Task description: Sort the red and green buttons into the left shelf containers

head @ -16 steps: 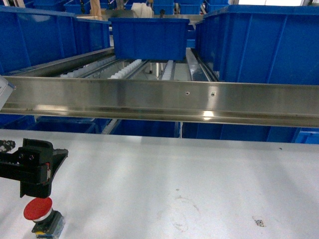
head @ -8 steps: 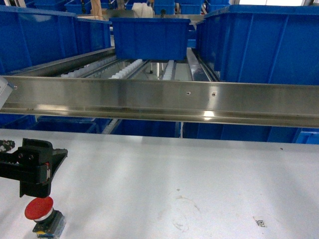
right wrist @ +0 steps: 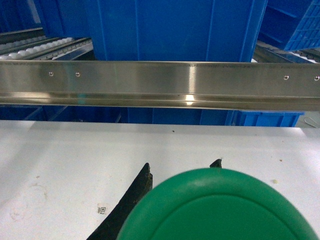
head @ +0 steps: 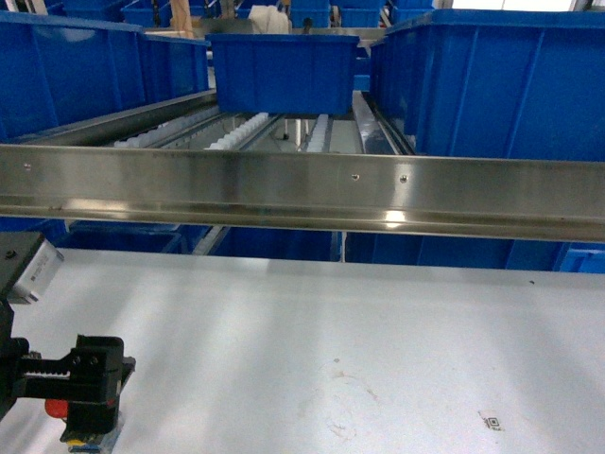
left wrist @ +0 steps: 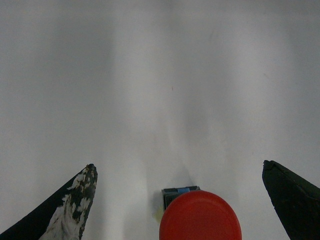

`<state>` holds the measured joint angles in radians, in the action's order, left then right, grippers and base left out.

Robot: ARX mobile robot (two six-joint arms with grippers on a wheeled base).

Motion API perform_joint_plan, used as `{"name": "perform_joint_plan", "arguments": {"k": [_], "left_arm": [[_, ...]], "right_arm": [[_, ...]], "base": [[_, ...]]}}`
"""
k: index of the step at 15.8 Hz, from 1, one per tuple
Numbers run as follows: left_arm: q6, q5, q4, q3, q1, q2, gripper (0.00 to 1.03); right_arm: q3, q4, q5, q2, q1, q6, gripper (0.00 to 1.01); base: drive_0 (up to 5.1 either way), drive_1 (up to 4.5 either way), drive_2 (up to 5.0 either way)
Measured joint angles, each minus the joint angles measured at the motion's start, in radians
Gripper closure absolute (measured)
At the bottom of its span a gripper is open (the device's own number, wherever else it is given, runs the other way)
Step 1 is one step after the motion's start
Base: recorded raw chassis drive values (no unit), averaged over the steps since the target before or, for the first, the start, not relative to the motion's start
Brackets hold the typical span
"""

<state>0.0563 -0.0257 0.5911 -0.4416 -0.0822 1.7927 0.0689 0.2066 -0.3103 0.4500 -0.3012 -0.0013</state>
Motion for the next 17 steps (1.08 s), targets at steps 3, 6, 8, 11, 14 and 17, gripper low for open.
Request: {"name": "perform_joint_plan", "arguments": {"k": [3, 6, 8, 11, 14, 17], "left_arm": [[0.029, 0.005, 0.003, -0.013, -0.028, 0.085, 0.05], [0.033, 0.01, 0.058, -0.013, -0.041, 0.129, 0.05], [0.023, 0.034, 0.065, -0.013, -0.048, 0.143, 0.19], [0.023, 0.052, 0.079, 0.0, -0.055, 0.165, 0.46], [0.032, 0.051, 0.112, 0.019, -0.055, 0.178, 0.78], [0.043, 0.023, 0.14, 0.038, -0.031, 0.156, 0.79]], "right_arm": [[0.0, 0.0, 0.0, 0.0, 0.0, 0.0, 0.73], [0.0, 0.0, 0.0, 0.0, 0.0, 0.0, 0.73], [0.0, 0.0, 0.0, 0.0, 0.0, 0.0, 0.73], [0.0, 0.0, 0.0, 0.0, 0.0, 0.0, 0.73], [0.0, 0.0, 0.0, 0.0, 0.0, 0.0, 0.73], [0.0, 0.0, 0.0, 0.0, 0.0, 0.0, 0.73]], "base": [[0.0, 0.0, 0.0], [0.0, 0.0, 0.0], [0.0, 0.0, 0.0], [0.0, 0.0, 0.0], [0.0, 0.0, 0.0], [0.0, 0.0, 0.0]]}}
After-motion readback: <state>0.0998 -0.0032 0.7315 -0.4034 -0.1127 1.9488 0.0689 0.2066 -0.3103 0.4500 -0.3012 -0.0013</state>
